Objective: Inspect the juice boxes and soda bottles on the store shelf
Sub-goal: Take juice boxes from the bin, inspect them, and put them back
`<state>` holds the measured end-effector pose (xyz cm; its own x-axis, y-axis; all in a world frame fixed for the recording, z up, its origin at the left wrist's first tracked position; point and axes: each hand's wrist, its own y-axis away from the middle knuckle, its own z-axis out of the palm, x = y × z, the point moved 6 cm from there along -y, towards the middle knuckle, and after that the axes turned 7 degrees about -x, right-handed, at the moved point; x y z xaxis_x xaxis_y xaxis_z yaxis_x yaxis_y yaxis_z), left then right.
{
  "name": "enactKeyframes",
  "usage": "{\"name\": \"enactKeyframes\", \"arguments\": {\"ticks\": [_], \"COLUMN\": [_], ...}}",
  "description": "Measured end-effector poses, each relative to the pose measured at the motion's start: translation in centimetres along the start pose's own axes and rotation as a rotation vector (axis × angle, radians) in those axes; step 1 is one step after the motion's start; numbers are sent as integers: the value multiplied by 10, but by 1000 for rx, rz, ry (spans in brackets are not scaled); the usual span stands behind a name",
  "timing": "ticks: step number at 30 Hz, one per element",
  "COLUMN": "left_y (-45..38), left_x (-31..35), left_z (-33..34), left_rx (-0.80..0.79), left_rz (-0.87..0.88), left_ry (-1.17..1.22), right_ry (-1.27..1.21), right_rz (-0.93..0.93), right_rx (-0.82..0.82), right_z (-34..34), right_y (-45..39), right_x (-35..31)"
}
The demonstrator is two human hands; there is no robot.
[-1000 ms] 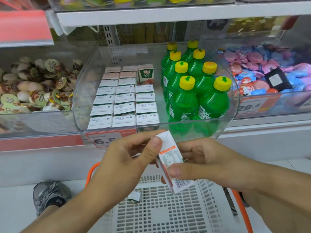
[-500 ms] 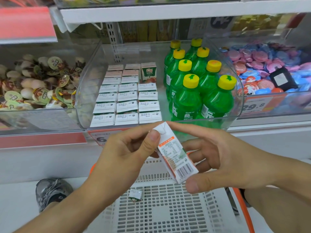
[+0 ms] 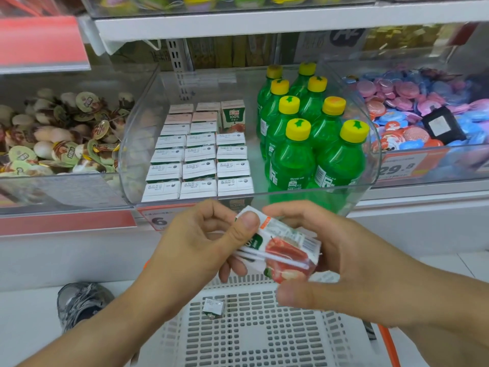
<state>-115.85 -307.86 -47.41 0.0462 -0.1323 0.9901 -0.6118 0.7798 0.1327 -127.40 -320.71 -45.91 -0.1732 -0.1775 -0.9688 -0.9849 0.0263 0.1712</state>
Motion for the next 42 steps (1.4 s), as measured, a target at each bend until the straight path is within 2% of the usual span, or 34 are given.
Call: {"name": "enactKeyframes", "arguments": {"ticks": [3,6,11,15,32,42], "left_y": [1,0,0,0,-2,-1], "left_x": [-1,0,3,7,3,5], "left_z": [4,5,5,6,3,5], "left_rx": [-39,-57,-72,-117,-109,-120], "left_rz": [-31,-12,35,66,83,63], "left_ry": [25,50,53,22,17,46], "right_ry": [-129,-263,-224,-196,-374,-284], "right_rz": [24,49,44,17,-4,47], "right_rx": [95,82,117,70,29,78], "right_z": [-1,-8,-15,-17,-21,-21], "right_y": [-2,-6,-9,-10,-12,-8], "right_x": [3,1,0,0,3,0]}}
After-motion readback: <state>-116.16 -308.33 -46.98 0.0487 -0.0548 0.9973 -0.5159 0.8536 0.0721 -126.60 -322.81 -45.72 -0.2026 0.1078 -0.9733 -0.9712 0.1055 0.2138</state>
